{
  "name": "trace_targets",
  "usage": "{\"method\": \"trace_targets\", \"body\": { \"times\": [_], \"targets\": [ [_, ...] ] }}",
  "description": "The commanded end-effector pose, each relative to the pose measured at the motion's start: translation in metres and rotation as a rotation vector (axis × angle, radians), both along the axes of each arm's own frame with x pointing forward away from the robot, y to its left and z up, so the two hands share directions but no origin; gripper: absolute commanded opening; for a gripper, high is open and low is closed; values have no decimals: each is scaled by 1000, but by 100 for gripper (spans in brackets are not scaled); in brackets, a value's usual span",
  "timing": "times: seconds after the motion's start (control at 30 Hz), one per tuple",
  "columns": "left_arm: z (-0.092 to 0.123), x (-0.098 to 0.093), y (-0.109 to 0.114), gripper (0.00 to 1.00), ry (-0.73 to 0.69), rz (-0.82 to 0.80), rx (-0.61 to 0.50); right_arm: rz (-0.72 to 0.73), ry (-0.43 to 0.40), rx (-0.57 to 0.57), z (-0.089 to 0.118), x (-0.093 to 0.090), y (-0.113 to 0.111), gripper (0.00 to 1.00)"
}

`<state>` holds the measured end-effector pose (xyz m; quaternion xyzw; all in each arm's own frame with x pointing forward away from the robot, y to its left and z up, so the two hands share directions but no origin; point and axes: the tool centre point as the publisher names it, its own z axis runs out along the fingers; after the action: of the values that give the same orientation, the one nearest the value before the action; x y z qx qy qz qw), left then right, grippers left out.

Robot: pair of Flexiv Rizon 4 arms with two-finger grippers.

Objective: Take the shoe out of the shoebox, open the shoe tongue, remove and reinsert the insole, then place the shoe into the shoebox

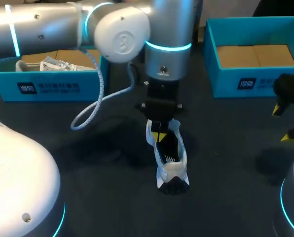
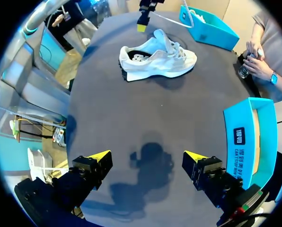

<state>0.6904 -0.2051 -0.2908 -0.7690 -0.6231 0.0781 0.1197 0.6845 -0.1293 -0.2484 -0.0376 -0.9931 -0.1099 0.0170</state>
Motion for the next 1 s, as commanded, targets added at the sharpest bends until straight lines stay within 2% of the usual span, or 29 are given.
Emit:
{"method": "trace_targets", "body": {
  "times": [0.03,0.37,0.83,1.0],
  "targets": [
    [-15,-2,-10,0,-16,-33,33,0,-1,-2,0,-1,0,100],
    [-45,-1,-8,0,-54,-59,48,0,-1,-2,0,-1,0,100],
    [-72,-2,1,0,-40,-102,44,0,-1,-2,0,-1,0,100],
    [-73,-4,0,0,-25,-111,32,0,-1,-2,0,-1,0,100]
  ]
}}
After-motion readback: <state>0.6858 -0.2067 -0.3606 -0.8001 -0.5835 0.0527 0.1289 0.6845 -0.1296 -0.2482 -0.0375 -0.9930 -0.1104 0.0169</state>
